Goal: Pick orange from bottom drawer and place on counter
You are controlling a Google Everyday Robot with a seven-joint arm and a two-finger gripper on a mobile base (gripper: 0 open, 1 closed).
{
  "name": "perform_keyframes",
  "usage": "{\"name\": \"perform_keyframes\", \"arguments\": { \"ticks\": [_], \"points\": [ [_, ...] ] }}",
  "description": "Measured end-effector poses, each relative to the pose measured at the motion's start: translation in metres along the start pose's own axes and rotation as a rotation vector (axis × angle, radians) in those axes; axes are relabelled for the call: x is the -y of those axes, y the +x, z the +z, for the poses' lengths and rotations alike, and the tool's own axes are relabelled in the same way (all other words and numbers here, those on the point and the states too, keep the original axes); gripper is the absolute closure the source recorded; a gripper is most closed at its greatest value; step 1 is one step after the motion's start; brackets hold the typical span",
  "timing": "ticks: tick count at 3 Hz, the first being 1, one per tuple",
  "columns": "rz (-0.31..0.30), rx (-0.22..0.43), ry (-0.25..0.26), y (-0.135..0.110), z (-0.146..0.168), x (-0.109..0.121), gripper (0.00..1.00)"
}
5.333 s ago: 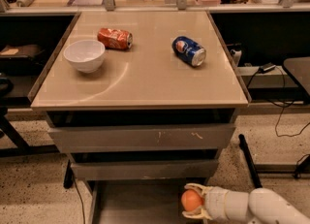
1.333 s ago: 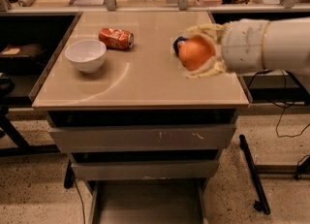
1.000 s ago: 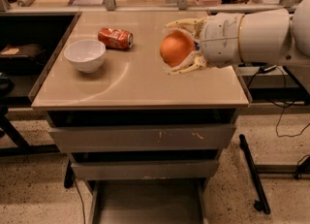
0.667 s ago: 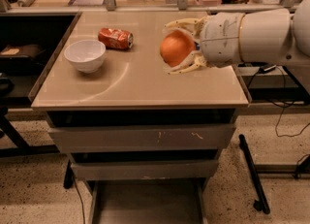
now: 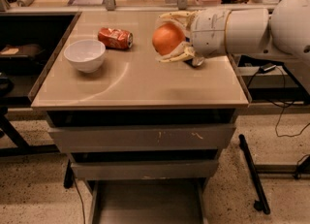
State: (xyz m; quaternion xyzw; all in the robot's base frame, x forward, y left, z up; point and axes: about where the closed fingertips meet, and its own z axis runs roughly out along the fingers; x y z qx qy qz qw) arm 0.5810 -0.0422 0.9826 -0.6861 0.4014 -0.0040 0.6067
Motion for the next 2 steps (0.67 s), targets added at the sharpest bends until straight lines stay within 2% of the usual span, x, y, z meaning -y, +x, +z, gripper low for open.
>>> {"name": "perform_keyframes", "arguments": {
  "ticks": [1,2],
  "points": [
    [0.127,0.036,0.037,0.01,0.03,-0.001,1.0],
    [0.257,0.058,0.028,0.011,0.051,-0.02,1.0]
  ]
}}
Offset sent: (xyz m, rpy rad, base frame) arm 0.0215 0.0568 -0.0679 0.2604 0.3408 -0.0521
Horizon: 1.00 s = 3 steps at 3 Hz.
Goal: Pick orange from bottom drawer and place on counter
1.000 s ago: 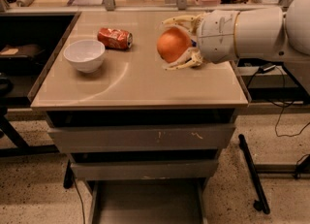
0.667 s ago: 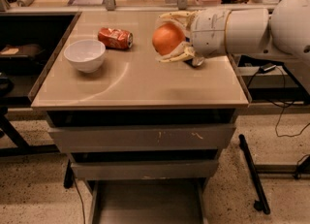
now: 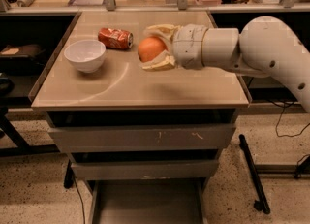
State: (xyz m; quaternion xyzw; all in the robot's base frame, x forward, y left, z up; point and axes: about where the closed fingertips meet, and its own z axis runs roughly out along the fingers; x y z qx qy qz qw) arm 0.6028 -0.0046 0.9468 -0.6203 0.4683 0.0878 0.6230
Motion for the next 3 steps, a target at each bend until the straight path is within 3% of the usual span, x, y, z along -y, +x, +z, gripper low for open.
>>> {"name": "perform_keyframes", "arguments": {
  "ticks": [2,3],
  "points": [
    [0.162,-0.042,-0.077,0.028,0.034,-0.026,1.0],
    [0.175,-0.075,-0.093,0.041,0.051,-0.016,1.0]
  ]
}}
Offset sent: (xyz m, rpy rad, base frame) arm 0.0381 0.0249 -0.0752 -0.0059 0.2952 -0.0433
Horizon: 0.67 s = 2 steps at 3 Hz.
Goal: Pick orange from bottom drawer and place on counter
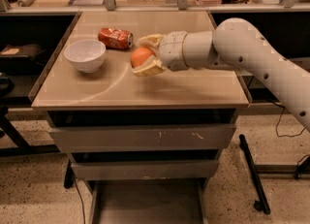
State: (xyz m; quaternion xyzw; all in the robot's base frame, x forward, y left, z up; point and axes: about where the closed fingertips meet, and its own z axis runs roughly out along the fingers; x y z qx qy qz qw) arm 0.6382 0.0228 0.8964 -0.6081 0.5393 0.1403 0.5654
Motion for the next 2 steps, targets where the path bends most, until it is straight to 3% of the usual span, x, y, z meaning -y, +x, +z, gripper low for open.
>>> {"name": "perform_keyframes", "arguments": {
  "ticks": [2],
  "points": [
    [-0.032,-0.082,0.011,0.03,0.012,0.017,1.0]
  ]
}}
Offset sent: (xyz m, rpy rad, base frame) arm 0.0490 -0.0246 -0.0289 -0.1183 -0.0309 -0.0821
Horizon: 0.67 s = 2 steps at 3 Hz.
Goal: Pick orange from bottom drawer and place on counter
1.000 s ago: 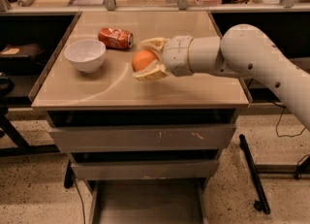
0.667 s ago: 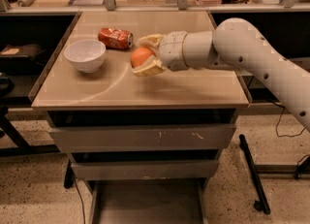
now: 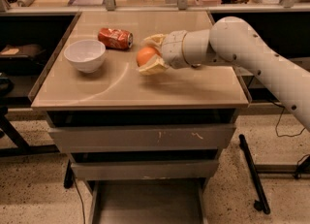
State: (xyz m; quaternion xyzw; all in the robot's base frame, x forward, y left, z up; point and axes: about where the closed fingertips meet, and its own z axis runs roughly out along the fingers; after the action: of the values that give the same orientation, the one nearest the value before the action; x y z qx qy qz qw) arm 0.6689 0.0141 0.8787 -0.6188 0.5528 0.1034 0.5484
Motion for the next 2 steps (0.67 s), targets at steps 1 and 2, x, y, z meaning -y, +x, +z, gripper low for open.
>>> {"name": "perform_keyframes", "arguments": {
  "ticks": [1,2],
  "points": [
    [0.01,-0.03,0.023,0.021,0.0,0.008,1.0],
    [0.032,-0.029,0.041,0.035,0.001,0.011,1.0]
  ]
}}
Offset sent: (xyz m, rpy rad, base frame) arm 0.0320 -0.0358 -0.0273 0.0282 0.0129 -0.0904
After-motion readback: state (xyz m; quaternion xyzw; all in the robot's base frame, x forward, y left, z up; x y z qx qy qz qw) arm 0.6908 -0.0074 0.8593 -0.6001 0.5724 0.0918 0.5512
